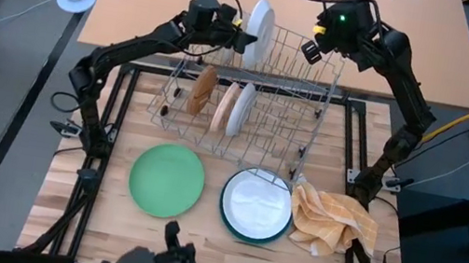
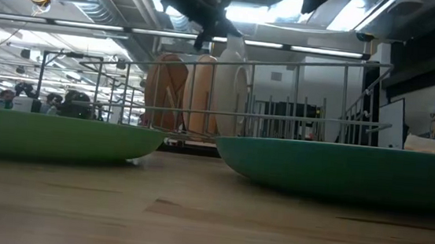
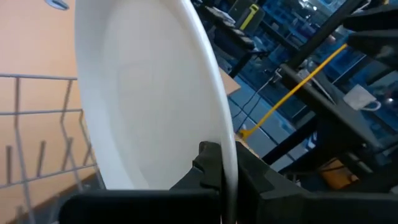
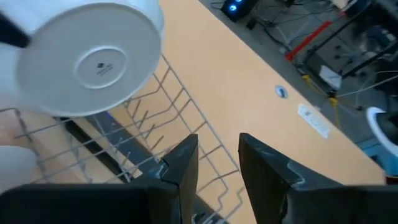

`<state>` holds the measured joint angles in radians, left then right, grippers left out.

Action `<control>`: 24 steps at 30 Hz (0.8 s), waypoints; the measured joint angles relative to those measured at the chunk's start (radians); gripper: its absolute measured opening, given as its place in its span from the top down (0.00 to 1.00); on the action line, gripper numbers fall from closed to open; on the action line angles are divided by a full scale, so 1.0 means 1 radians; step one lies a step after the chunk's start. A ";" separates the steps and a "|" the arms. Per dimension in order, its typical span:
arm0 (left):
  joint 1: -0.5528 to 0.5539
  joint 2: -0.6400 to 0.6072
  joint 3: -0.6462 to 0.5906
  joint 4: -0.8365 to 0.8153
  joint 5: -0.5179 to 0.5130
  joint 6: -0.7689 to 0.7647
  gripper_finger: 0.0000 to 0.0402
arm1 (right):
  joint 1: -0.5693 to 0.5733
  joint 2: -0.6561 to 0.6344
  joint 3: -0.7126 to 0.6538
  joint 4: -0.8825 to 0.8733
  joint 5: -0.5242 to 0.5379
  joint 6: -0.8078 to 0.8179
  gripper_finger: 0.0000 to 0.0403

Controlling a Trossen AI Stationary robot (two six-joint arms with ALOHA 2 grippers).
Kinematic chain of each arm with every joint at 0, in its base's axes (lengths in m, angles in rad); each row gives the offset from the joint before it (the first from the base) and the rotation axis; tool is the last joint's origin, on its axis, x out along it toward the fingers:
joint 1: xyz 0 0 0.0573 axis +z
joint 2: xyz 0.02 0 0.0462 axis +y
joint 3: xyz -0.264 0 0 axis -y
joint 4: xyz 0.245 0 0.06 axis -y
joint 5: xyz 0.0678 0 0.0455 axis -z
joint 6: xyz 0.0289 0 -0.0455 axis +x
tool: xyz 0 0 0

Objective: Sort dishes
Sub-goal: Put the left white plate in the dish rack

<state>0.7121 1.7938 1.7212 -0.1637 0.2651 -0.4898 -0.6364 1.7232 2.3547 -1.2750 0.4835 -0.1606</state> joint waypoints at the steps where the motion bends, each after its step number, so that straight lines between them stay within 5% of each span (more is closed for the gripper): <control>1: 0.011 0.002 0.000 0.001 0.008 0.005 1.00 | -0.001 0.001 0.000 0.001 -0.013 0.003 0.70; 24: 0.056 0.062 -0.001 0.008 0.124 0.179 1.00 | -0.005 0.095 0.000 0.026 -0.093 0.078 0.70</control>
<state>0.7682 1.8560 1.7206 -0.1559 0.3894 -0.3107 -0.6418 1.8185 2.3547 -1.2494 0.3904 -0.0827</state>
